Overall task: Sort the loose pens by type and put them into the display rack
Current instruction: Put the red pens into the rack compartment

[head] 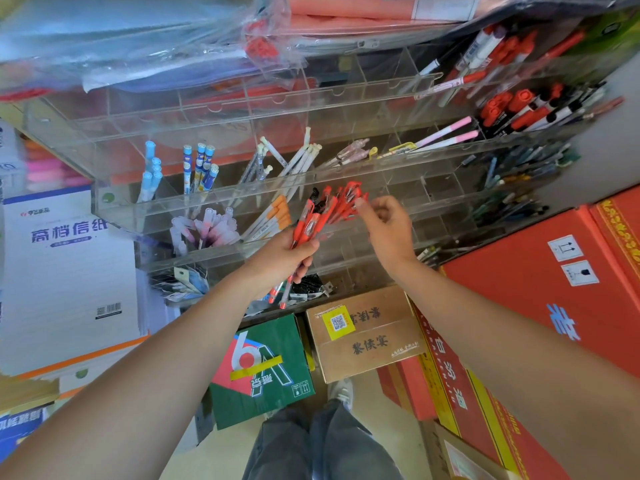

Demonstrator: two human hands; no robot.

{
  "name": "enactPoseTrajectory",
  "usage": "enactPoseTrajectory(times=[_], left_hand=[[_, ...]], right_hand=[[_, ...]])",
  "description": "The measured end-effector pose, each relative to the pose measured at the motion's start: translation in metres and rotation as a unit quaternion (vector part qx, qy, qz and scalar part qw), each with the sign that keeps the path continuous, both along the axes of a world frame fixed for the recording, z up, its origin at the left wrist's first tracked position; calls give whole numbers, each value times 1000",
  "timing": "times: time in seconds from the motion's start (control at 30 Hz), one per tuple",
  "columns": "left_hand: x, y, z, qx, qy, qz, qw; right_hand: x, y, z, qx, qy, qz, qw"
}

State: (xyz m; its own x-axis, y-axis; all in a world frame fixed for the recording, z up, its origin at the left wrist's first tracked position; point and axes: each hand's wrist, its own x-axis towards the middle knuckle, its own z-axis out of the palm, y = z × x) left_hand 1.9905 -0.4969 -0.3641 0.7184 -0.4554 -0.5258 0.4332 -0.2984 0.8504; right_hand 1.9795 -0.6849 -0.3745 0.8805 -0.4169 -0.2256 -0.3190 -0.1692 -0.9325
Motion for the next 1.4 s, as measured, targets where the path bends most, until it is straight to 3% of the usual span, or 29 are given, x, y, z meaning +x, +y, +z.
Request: enactPoseTrajectory(times=[0.13, 0.2, 0.37, 0.47, 0.6, 0.77, 0.9, 1.07, 1.4], left_hand=[[-4, -9, 5, 13, -8, -85, 996], [-8, -15, 10, 26, -10, -134, 991], [-8, -21, 14, -11, 47, -135, 990], [-7, -19, 13, 50, 76, -147, 985], [-10, -28, 13, 49, 67, -175, 981], [-2, -40, 13, 93, -19, -161, 982], [10, -33, 2, 170, -91, -97, 976], [23, -39, -12, 231, -201, -66, 950], [27, -47, -19, 205, -224, -35, 952]], right_hand=[[-13, 10, 16, 174, 82, 192, 963], [-14, 10, 16, 217, 93, 230, 944], [-12, 3, 11, 228, 109, 177, 951], [-12, -4, 9, 244, 95, 115, 958], [-16, -12, 13, 287, 121, 136, 940], [-14, -26, 19, 254, 110, 131, 952], [-1, -56, 26, 192, 57, -22, 979], [17, -79, 28, 126, -5, -168, 978], [40, -57, -19, 105, 94, -121, 983]])
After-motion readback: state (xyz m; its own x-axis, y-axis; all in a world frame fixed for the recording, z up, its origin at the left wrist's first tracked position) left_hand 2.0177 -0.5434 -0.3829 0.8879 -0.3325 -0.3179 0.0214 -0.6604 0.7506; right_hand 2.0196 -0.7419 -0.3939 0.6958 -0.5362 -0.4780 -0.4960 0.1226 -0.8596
